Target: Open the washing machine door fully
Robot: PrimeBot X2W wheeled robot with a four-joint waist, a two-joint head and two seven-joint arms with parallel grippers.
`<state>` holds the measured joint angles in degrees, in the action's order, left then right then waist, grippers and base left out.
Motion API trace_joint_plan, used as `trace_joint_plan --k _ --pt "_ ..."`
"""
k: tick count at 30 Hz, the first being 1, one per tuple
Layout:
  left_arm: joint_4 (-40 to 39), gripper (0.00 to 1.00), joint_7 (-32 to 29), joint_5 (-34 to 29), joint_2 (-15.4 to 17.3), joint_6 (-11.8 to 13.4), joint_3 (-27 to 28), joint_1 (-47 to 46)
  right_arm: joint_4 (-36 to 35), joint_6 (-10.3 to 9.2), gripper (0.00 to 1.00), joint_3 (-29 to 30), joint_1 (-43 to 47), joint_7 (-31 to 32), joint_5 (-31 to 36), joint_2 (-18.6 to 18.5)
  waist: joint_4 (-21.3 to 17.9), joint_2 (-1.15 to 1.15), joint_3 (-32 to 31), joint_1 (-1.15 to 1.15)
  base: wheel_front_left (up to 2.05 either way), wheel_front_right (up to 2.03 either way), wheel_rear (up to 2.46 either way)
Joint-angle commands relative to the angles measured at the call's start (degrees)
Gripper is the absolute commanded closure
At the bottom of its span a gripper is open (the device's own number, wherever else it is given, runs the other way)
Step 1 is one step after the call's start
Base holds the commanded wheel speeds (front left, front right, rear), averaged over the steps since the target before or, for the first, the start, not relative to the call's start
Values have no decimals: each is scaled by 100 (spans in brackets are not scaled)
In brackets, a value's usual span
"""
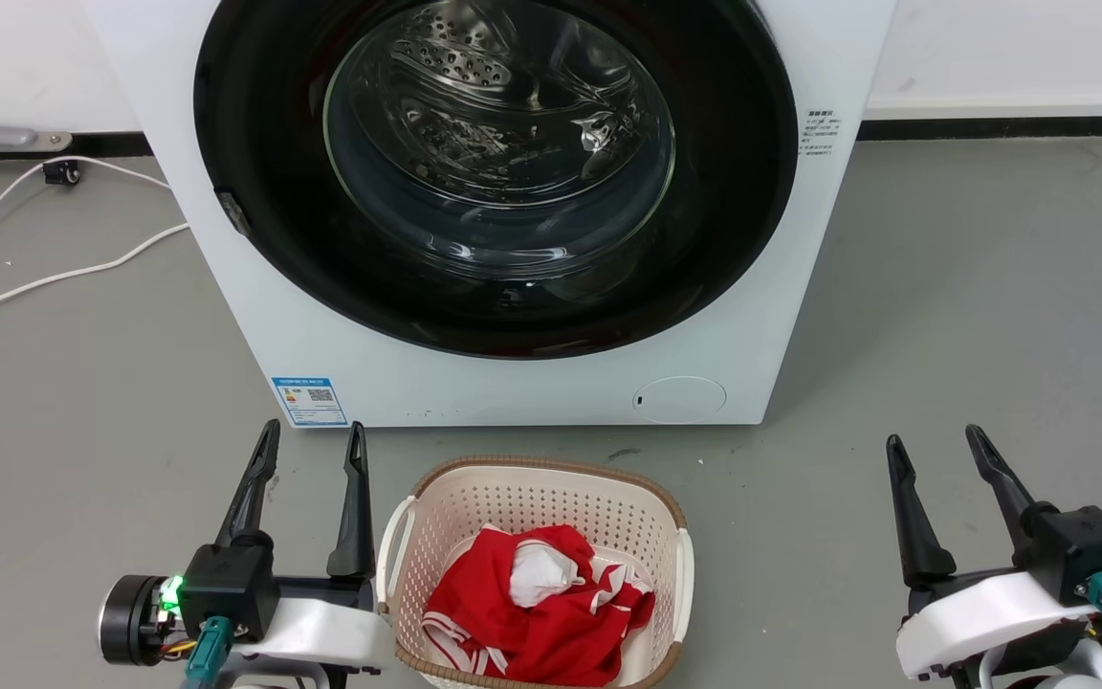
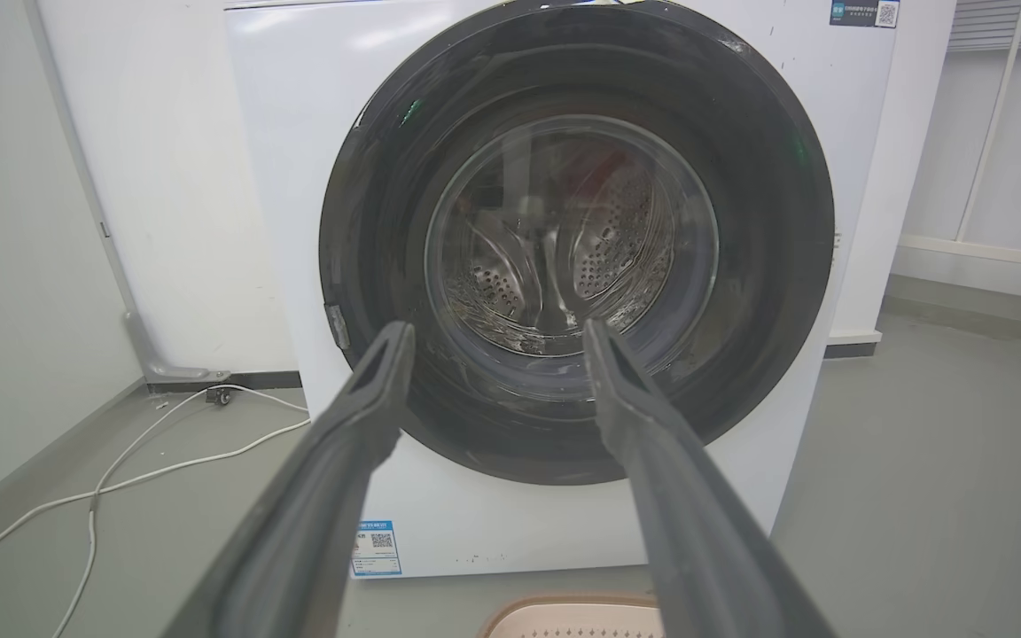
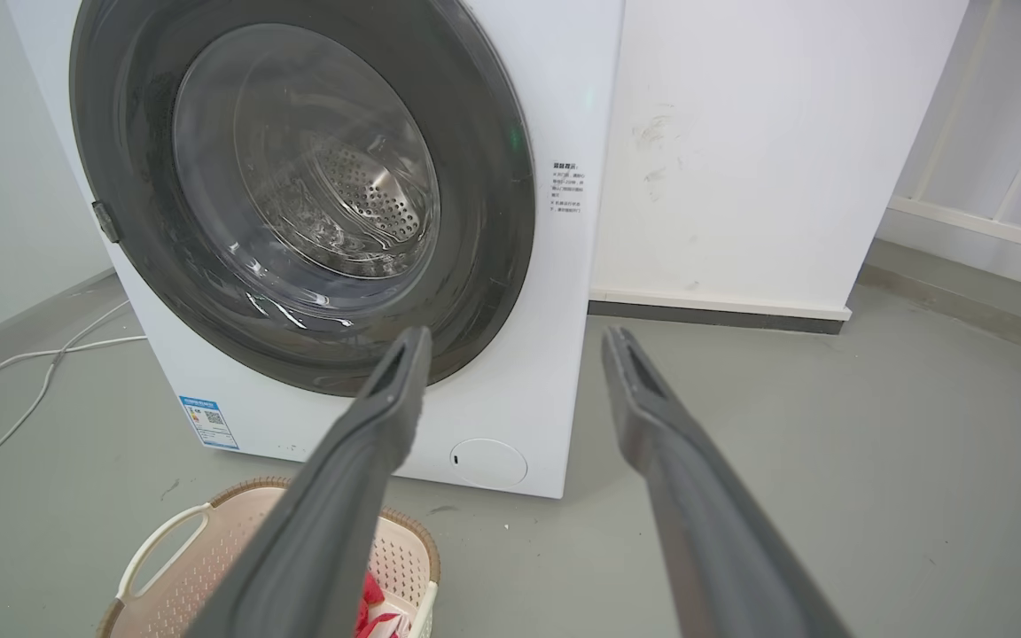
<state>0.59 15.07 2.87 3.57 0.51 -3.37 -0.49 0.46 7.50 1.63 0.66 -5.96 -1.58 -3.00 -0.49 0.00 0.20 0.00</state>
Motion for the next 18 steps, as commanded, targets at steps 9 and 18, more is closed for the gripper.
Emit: trace_joint_plan --k 9,18 --pt "41 0 14 -9 -23 -45 53 20 55 -2 0 58 68 -56 -234 24 -17 0 14 0 0 0 0" --pt "30 0 14 -38 -40 -34 69 -7 57 -2 100 78 -103 -490 -877 23 -52 0 51 0 0 0 0"
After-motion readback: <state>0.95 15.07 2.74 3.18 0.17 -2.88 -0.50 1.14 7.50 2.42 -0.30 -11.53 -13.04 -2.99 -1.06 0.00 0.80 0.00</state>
